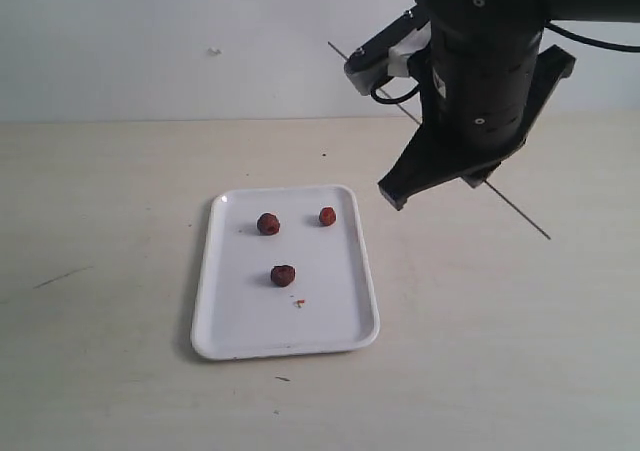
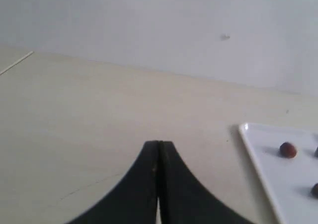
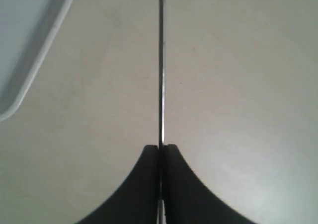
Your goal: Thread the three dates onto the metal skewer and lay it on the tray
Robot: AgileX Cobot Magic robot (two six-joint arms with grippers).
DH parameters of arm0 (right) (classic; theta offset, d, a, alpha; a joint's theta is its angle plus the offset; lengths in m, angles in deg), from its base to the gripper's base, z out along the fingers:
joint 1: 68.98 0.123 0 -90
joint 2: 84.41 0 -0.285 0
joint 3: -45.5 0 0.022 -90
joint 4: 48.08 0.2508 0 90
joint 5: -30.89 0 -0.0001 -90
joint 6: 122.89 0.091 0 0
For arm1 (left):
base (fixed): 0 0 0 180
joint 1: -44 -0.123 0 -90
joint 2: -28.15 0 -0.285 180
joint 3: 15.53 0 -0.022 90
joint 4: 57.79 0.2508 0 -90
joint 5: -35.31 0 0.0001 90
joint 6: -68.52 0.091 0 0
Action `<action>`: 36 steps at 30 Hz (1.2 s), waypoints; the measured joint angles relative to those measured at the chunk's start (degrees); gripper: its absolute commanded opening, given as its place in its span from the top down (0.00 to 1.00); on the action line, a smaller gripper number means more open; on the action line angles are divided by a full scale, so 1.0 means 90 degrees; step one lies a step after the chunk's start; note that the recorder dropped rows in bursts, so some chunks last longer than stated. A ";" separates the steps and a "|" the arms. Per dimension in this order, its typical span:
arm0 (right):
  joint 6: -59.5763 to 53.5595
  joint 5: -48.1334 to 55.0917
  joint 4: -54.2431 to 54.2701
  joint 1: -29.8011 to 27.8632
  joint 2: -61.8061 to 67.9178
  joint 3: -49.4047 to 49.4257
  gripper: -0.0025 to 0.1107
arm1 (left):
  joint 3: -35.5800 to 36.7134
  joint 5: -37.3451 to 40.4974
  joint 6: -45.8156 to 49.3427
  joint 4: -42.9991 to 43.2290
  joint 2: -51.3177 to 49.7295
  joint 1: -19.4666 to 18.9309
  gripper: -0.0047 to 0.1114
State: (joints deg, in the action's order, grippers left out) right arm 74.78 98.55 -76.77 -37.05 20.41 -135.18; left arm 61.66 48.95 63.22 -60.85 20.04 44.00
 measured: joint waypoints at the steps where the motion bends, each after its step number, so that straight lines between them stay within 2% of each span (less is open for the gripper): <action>1: 0.0000 -0.0092 -0.0138 0.0000 0.0000 0.0000 0.98 | 0.0000 -0.0093 -0.0114 -0.0137 0.0000 0.0000 0.96; 7: 0.0000 -0.1097 -0.0652 -0.0218 0.0000 0.0000 0.98 | 0.0000 -0.0554 -0.0494 -0.1060 0.0000 0.0000 0.96; 11: 0.0000 -0.1965 -0.0332 -0.0822 0.0000 -0.0079 0.98 | 0.0000 -0.1083 -0.1053 -0.2201 0.0000 0.0000 0.96; 14: -0.0298 -0.2154 0.0220 -0.1409 0.0000 -0.0280 0.98 | -0.0059 -0.1681 -0.1165 -0.2347 0.0000 0.0000 0.96; 16: -0.0851 -0.2155 0.0762 -0.1736 0.0000 -0.0370 0.98 | -0.0385 -0.1885 -0.1194 -0.2027 -0.0182 0.0000 0.96; 19: -0.1914 -0.2127 0.1935 -0.2120 0.0000 -0.0402 0.98 | -0.1205 -0.2072 -0.1194 -0.1627 -0.1065 0.0000 0.96; 23: -0.3069 -0.2130 0.3140 -0.2373 0.0000 -0.0402 0.98 | -0.2679 -0.2012 -0.1204 -0.1006 -0.2909 0.0000 0.96; 25: -0.3298 -0.2221 0.3402 -0.2398 0.0000 -0.0402 0.98 | -0.3541 -0.1713 -0.1204 -0.0872 -0.4035 0.0000 0.93; 26: -0.3340 -0.2255 0.3463 -0.2410 0.0000 -0.0402 0.98 | -0.3892 -0.1515 -0.1187 -0.0821 -0.4496 0.0013 0.88; 27: -0.3407 -0.2300 0.3580 -0.2414 0.0000 -0.0402 0.98 | -0.4783 -0.0934 -0.1066 -0.0782 -0.5659 0.0145 0.86; 28: -0.3424 -0.2300 0.3611 -0.2414 0.0000 -0.0402 0.98 | -0.5229 -0.0646 -0.0977 -0.0782 -0.6240 0.0251 0.83; 29: -0.3472 -0.2315 0.3619 -0.2414 0.0000 -0.0324 0.98 | -0.6083 0.0098 -0.0747 -0.0757 -0.7329 0.0519 0.83; 30: -0.3499 -0.2350 0.3606 -0.2414 0.0000 -0.0261 0.98 | -0.6403 0.0391 -0.0621 -0.0757 -0.7723 0.0644 0.82; 31: -0.3548 -0.2466 0.3556 -0.2414 0.0000 -0.0034 0.98 | -0.7169 0.1044 -0.0357 -0.0733 -0.8587 0.0976 0.82; 34: -0.3577 -0.2959 0.3542 -0.2414 0.0000 0.0523 0.98 | -0.8458 0.2172 0.0071 -0.0733 -0.9918 0.1532 0.82; 36: -0.3605 -0.3337 0.3526 -0.2475 0.0114 0.0760 0.98 | -0.9459 0.3305 0.0377 -0.0733 -1.0930 0.1971 0.82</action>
State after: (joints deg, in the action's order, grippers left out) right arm 42.33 68.52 -45.04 -59.32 21.44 -128.34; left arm -23.47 78.69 66.62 -67.45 -78.33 61.74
